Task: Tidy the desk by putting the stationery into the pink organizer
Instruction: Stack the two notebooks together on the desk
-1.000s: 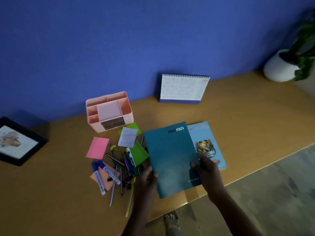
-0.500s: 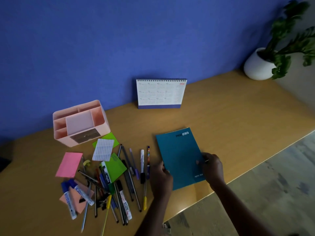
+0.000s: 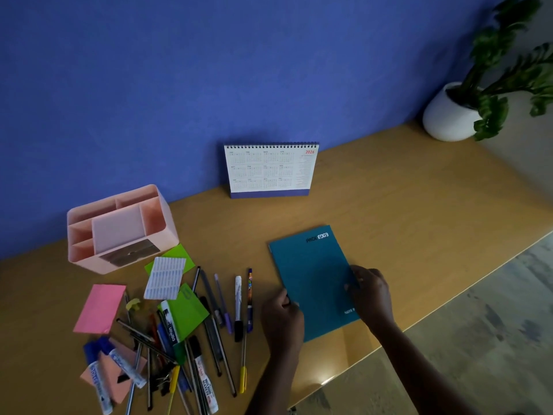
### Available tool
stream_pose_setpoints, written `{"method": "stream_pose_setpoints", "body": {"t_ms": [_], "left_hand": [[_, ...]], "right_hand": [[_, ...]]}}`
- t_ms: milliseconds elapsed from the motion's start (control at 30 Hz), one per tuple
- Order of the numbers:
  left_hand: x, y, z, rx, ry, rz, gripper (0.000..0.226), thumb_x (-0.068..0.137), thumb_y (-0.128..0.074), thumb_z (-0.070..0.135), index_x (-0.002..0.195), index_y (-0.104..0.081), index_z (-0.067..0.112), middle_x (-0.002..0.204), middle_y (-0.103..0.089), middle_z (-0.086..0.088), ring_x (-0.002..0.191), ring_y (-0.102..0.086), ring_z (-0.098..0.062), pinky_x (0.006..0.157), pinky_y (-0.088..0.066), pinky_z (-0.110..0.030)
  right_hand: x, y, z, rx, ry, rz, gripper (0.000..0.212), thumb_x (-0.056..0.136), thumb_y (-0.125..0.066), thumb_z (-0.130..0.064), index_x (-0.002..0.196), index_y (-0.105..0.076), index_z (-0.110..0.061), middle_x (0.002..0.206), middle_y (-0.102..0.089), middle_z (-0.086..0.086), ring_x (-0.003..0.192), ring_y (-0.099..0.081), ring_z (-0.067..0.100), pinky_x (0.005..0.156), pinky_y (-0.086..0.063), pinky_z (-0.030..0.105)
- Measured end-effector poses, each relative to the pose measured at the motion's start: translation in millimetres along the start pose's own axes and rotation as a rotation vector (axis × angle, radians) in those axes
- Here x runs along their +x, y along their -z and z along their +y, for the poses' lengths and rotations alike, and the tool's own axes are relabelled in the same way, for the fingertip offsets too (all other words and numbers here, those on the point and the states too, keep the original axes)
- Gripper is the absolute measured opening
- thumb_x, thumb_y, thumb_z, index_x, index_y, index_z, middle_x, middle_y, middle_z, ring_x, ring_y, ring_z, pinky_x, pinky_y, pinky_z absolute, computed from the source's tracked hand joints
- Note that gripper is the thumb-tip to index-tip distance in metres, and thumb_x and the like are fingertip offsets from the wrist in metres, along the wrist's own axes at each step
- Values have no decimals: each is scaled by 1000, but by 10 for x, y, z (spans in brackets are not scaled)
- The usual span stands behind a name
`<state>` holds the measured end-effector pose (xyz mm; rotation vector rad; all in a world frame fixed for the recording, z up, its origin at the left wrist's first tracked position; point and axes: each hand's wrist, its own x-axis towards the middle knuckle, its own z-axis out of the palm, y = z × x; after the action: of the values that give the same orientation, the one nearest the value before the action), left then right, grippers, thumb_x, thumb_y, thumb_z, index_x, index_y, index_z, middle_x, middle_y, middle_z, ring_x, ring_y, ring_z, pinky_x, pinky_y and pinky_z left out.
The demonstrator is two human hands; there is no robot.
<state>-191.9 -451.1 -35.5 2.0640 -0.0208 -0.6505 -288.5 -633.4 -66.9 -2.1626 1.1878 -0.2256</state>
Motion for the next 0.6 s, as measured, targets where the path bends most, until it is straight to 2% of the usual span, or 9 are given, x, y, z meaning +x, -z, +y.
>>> {"method": "stream_pose_setpoints", "body": {"t_ms": [100,200,300,433,533,600], "left_hand": [[52,-156,97,-40,24,-54,42,102,-62,1,142,-67,14,116,-72,10,95,-62,4,67,-51,-8],[138,-303,246,-122,56,-73,46,103,-59,-1,147,-62,13,132,-73,1,112,-69,-8,72,-53,-8],[224,-445,401,-160,76,-72,49,103,-57,-3,150,-59,10,140,-70,-7,127,-68,-18,86,-53,-15],[308,-595,586,-208,85,-81,50,102,-59,-2,150,-58,8,140,-70,-9,127,-68,-20,98,-55,-25],[385,-679,650,-234,102,-78,49,99,-64,1,148,-61,8,137,-72,-9,123,-69,-22,96,-56,-27],[418,-710,658,-274,126,-74,44,96,-71,7,140,-67,8,126,-74,-9,115,-72,-26,92,-60,-34]], "right_hand": [[225,114,41,-30,20,5,46,95,-71,-2,140,-67,-8,128,-64,14,114,-64,32,92,-62,54],[514,242,53,-47,33,-11,39,93,-71,1,131,-70,-6,120,-66,15,110,-64,34,88,-62,56],[840,341,62,-76,21,-51,36,88,-73,-3,123,-72,-10,115,-70,13,108,-65,34,87,-61,58],[1201,411,122,-90,-28,-97,38,86,-75,-12,124,-72,-17,117,-71,10,108,-66,32,91,-61,56],[1325,456,119,-77,-24,-103,38,85,-76,-14,122,-73,-17,117,-71,10,107,-66,33,91,-61,55],[1294,511,28,-38,-49,-109,32,86,-76,-8,117,-74,-15,112,-70,7,102,-66,29,86,-61,49]]}}
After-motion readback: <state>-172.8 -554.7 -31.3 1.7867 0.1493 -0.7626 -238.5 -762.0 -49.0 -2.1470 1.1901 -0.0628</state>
